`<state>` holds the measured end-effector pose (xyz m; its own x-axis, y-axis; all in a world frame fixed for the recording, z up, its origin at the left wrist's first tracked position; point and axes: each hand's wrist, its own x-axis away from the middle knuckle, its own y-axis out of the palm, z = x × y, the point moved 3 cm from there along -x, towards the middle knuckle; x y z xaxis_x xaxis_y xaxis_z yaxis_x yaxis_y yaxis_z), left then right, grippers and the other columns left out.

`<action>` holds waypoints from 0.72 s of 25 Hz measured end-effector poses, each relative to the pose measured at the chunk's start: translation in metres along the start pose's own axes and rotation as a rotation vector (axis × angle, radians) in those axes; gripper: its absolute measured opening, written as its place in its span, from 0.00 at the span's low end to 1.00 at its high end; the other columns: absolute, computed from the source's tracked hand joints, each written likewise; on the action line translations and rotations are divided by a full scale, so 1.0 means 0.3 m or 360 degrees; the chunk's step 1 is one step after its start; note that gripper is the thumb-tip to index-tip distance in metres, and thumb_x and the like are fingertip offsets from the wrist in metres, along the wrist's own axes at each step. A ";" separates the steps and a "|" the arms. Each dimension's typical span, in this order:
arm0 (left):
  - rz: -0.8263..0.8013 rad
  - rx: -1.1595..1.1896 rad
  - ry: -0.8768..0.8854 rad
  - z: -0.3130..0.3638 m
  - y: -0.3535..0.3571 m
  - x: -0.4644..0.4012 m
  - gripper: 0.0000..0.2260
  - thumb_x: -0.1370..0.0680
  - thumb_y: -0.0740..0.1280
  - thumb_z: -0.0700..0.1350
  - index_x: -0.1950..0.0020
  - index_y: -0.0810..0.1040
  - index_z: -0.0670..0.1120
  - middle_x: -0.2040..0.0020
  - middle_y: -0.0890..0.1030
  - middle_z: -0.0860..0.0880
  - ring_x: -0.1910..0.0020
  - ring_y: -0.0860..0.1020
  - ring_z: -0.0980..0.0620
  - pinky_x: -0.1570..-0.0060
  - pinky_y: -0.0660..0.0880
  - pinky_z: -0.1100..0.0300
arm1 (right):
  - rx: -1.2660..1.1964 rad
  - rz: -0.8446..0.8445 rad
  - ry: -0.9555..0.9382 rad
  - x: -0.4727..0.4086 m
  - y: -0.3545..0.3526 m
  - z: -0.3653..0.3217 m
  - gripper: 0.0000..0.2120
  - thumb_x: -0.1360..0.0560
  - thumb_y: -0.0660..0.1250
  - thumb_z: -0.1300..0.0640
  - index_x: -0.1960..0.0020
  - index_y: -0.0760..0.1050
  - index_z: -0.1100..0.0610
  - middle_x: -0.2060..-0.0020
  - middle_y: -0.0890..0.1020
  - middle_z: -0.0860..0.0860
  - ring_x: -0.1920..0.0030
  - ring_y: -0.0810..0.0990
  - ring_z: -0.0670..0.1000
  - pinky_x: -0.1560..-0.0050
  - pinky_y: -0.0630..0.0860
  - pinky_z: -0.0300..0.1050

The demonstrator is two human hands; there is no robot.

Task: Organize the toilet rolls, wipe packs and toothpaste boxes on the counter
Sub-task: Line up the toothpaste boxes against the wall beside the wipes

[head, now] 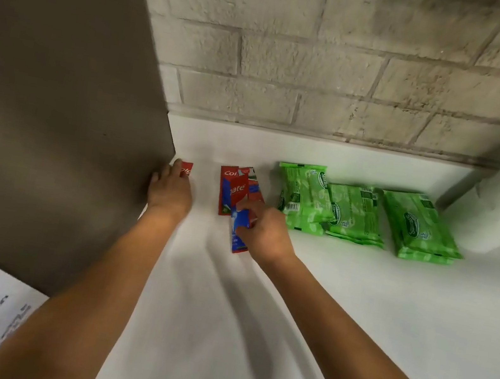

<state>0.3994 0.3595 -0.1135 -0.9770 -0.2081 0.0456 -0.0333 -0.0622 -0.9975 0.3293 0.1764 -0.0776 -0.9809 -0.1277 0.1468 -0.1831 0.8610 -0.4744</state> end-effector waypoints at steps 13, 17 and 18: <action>0.0271 0.0428 -0.0105 -0.050 0.111 0.179 0.20 0.22 0.58 0.46 0.31 0.69 0.40 0.30 0.70 0.40 0.30 0.68 0.42 0.33 0.63 0.45 | 0.0882 -0.0294 -0.0181 -0.278 0.236 -0.115 0.24 0.25 0.61 0.65 0.30 0.63 0.62 0.38 0.74 0.60 0.38 0.74 0.59 0.41 0.75 0.50; 0.0293 0.0509 -0.0128 -0.050 0.103 0.178 0.20 0.22 0.58 0.44 0.31 0.69 0.41 0.29 0.69 0.41 0.29 0.67 0.42 0.31 0.62 0.45 | 0.1365 -0.0218 -0.0238 -0.309 0.265 -0.088 0.21 0.23 0.60 0.58 0.30 0.66 0.57 0.34 0.67 0.58 0.32 0.64 0.59 0.37 0.70 0.53; 0.0299 0.0543 -0.0122 -0.050 0.099 0.178 0.19 0.22 0.59 0.43 0.31 0.70 0.41 0.30 0.70 0.41 0.30 0.67 0.42 0.31 0.62 0.45 | 0.1324 -0.0170 -0.0260 -0.306 0.256 -0.086 0.21 0.23 0.61 0.58 0.30 0.66 0.57 0.35 0.67 0.58 0.32 0.64 0.59 0.36 0.69 0.52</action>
<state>0.3432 0.3611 -0.1416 -0.9405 -0.3183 -0.1194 0.2292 -0.3343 -0.9142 0.4070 0.2671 -0.1051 -0.9410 -0.3122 0.1305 -0.2014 0.2068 -0.9574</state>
